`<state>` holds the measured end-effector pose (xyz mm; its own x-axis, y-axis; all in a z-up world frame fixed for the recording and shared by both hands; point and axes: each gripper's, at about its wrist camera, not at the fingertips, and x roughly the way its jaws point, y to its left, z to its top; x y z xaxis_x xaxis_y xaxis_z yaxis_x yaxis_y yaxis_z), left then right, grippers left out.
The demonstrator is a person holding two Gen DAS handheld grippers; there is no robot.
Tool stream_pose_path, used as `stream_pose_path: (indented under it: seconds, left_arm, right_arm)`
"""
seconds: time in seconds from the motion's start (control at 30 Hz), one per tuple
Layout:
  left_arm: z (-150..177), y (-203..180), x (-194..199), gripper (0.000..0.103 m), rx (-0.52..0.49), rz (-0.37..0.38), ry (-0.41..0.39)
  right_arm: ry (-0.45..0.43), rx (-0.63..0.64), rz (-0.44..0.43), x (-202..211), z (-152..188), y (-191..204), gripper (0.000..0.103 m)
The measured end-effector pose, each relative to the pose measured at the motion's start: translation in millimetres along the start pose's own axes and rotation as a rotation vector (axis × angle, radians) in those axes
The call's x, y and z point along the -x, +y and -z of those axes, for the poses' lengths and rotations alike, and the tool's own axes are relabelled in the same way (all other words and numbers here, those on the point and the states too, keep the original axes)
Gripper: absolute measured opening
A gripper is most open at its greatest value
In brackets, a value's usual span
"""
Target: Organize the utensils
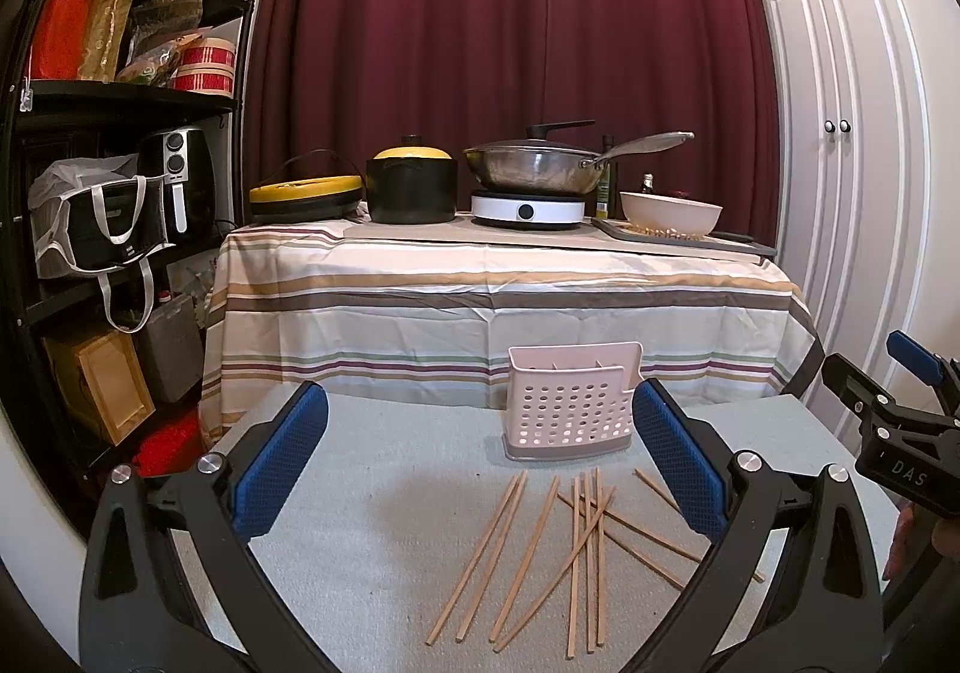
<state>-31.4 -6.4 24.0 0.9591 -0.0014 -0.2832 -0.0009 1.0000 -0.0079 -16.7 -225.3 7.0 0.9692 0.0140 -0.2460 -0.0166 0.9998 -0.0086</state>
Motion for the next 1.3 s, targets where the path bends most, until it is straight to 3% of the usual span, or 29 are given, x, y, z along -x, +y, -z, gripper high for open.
stream_pose_path:
  seconds: [1.3]
  left_arm:
    - [7.4, 5.3, -0.4, 0.099, 0.012, 0.004, 0.010]
  right_arm:
    - [-0.003, 0.004, -0.003, 3.7, 6.1, 5.0, 0.097]
